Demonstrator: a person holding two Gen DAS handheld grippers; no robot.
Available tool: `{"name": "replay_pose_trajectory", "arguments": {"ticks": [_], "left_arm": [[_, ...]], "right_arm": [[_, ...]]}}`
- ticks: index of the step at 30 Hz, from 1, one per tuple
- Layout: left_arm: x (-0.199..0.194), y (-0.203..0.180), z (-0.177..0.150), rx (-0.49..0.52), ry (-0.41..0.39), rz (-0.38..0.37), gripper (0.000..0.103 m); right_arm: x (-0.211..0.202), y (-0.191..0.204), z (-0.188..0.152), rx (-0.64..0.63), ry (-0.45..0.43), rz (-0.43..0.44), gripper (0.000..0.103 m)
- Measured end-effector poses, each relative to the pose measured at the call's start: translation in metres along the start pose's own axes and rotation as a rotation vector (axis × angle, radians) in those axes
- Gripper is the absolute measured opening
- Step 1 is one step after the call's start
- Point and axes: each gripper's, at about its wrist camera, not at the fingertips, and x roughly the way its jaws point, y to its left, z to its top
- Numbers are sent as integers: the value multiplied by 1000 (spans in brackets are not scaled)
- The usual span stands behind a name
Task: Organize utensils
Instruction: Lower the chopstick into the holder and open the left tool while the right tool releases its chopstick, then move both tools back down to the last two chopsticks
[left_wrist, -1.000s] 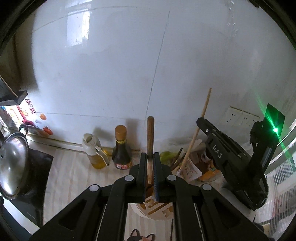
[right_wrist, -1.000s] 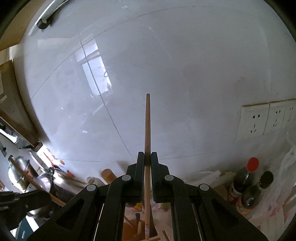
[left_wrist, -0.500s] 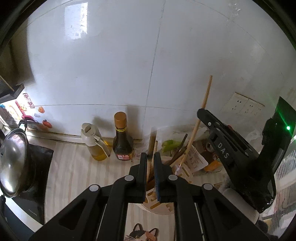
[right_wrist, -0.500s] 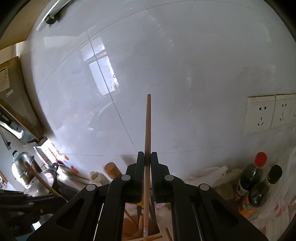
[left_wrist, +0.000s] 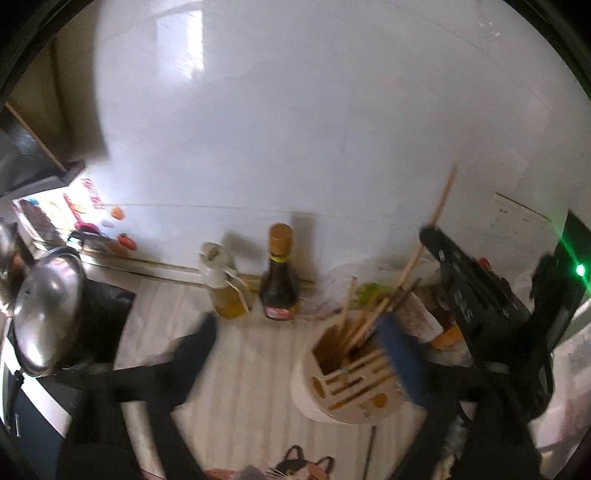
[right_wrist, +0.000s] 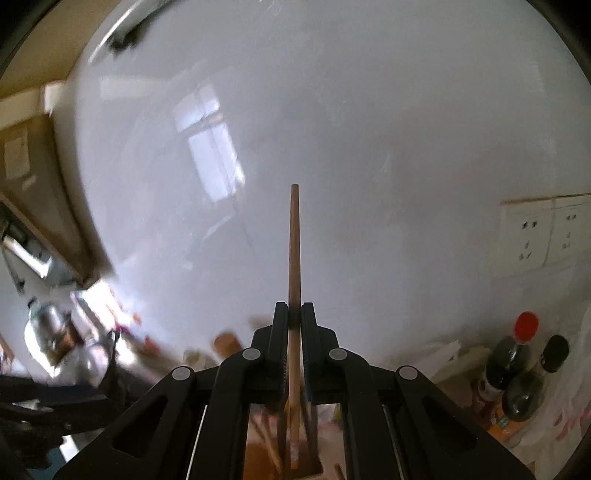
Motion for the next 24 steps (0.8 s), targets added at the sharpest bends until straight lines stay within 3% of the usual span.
{"name": "replay_pose_trajectory", "arguments": {"ticks": [2,4,5,9,11,13,14,20,24], "left_arm": [[-4,5,-3,-5,-30,16,99],[-7,10,-8,-11,-57,37,103],[-8,12,-10,-12,-68,59,103],[-14,17,-26,-7,-100,92,103],[-16,17,-36,-13,-104,78,103],[-17,14,-48,-7,-101,65,103],[-17,12,-57,2,-95,67,103],[-6,-7,-115,48,-42,77,103],[30,-30,-163,92,99,87,103]], "right_arm": [[-4,-1,-6,-1,37,5,18],[-14,-3,-10,3,52,-1,67],[-23,-4,-11,3,52,3,72],[-60,-15,-17,-4,61,-59,76],[-76,-24,-21,6,75,-103,85],[-97,-37,-32,31,100,-157,101],[-104,-43,-37,44,114,-183,102],[-141,-94,-86,112,236,-291,103],[-153,-136,-136,165,356,-379,103]]}}
